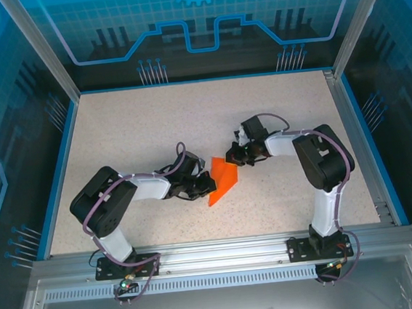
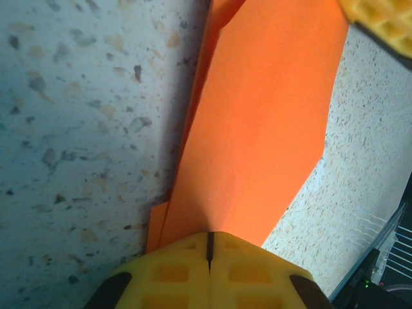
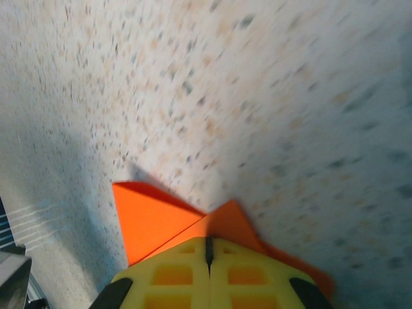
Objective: Fold a paper plane with a square sheet of paper (pick it up from the middle)
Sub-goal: Fourth fold the wing at the center of the table.
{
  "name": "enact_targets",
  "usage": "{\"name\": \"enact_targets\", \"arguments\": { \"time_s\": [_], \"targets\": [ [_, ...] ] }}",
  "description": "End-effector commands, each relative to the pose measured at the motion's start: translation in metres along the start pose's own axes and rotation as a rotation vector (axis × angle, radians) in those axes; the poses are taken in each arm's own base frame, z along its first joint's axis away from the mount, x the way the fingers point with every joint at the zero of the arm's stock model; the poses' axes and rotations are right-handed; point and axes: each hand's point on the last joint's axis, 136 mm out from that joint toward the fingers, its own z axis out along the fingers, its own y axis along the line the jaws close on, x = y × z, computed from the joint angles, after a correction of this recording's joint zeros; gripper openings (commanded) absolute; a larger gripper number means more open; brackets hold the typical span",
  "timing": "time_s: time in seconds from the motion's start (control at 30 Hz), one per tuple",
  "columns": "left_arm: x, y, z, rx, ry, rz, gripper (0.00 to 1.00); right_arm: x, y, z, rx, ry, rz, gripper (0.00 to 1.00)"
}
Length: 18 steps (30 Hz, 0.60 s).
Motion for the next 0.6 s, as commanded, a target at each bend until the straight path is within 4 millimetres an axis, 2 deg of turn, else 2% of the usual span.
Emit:
{"name": "enact_targets", "arguments": {
  "time_s": [0.0,0.13,0.3,0.43,0.57],
  "targets": [
    [0.052,0.099,0.002,-0.340,0.140,-0.107,0.03,-0.035,-0.040,-0.005,0.082,-0.098,0.040,0.04],
    [0.051,0.098,0.002,-0.337,0.139,-0.105,0.03,-0.042,-0.017,-0.018,0.013,-0.103,0.006,0.05],
    [0.052,0.097,0.002,-0.333,0.146,-0.098,0.03,-0.036,0.022,-0.045,-0.042,-0.123,-0.060,0.07],
    [0.052,0.095,0.002,-0.327,0.146,-0.094,0.03,-0.011,0.038,-0.041,-0.049,-0.092,-0.098,0.08],
    [0.050,0.092,0.003,-0.318,0.141,-0.092,0.03,0.018,0.046,-0.022,-0.075,-0.020,-0.106,0.08]
  ]
}}
